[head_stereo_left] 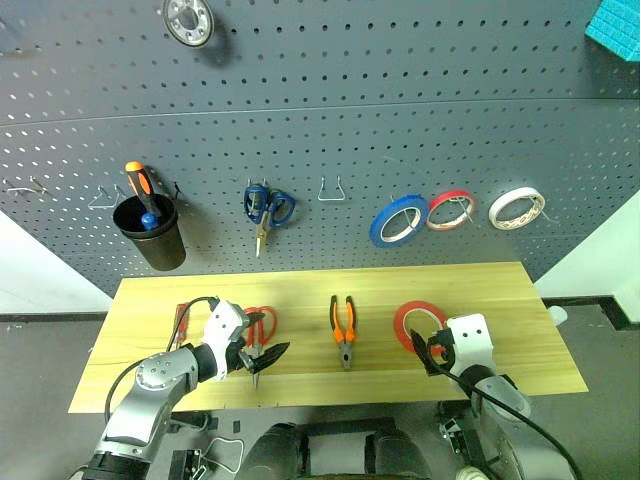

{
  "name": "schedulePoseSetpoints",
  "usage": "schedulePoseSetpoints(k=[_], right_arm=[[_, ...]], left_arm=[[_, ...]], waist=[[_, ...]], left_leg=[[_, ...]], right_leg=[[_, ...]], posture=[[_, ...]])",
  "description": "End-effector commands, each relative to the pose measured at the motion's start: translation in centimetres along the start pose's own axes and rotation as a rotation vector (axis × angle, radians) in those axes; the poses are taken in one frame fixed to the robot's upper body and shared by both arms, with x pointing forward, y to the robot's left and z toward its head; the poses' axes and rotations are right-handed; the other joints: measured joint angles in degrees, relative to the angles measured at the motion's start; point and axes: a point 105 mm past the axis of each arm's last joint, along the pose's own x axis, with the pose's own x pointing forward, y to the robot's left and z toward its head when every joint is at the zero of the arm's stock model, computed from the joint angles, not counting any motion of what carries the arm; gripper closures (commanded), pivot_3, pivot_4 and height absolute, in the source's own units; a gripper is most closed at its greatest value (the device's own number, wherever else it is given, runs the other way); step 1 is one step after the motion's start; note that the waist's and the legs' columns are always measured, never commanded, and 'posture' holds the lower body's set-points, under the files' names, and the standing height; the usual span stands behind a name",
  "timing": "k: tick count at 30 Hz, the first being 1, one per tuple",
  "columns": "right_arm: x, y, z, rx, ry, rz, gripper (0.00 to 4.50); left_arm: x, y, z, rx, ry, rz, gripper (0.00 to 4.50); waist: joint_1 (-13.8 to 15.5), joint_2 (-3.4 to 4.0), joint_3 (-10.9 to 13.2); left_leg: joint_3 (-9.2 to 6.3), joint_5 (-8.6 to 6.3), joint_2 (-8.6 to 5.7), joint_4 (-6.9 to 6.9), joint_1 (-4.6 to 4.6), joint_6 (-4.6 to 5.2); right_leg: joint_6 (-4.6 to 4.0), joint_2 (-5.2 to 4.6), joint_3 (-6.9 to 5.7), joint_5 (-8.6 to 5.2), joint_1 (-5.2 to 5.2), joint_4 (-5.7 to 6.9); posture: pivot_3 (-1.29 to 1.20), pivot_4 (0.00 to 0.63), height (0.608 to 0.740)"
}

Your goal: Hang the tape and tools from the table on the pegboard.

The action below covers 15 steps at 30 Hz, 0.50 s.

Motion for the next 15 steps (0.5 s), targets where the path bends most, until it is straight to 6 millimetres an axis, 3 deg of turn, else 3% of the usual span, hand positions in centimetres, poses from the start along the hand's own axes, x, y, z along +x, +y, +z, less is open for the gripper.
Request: schedulePoseSetpoints(k=[1,7,15], right_arm=[[0.0,-0.2,1.4,-0.039,-0.028,-0.001,0.0],[0.6,0.5,2.0,-0.061,-0.025,0.028,0.0],[3.0,0.7,2.8,-0.105,-0.019,0.063,0.0]], left_arm=[[0.0,-0.2,1.5,0.043,-0.026,-0.03,0.02],[0.0,-0.4,2.1,0.074,-0.014,-0.058,0.02],[1.2,-0.5,3.4,0.143,0.003,-0.108,0.02]], waist=[[-0.12,0.04,0.83],[-1.47,-0.08,3.42],[-2.87,-0.38,6.12]], left_leg=[[0.01,0.0,0.02,0.0,0.03,0.0],[0.03,0.01,0.09,-0.12,-0.03,-0.01],[0.16,0.25,0.13,-0.32,-0.53,-0.4]], right_leg=[[-0.01,0.01,0.0,0.0,-0.01,0.0],[-0.05,-0.01,0.0,0.02,0.04,-0.05],[-0.08,-0.02,0.0,0.06,-0.54,-0.09]], posture=[[0.04,0.191,0.725],[0.03,0.255,0.725],[0.04,0.311,0.725]])
